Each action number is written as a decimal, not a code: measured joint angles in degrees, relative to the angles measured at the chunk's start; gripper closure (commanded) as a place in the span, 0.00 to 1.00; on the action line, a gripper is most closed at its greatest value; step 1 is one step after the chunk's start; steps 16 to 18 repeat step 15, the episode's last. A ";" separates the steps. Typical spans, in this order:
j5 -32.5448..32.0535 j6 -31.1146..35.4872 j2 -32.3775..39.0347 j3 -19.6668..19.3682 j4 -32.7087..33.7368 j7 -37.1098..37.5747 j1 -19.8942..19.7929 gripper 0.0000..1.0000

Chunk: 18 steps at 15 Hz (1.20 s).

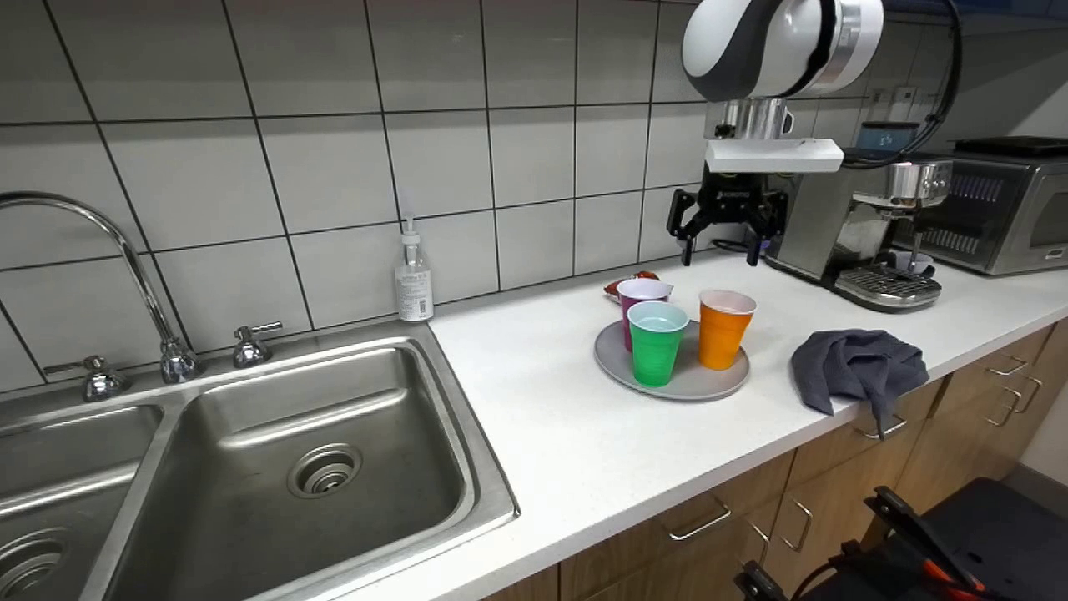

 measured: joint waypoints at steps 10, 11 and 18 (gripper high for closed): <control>-4.08 -0.17 -14.01 2.48 -11.96 -4.38 0.00 0.00; -4.15 -0.18 -14.93 2.54 -12.54 -4.50 0.00 0.00; -4.17 -0.18 -15.62 2.54 -13.09 -4.74 0.00 0.00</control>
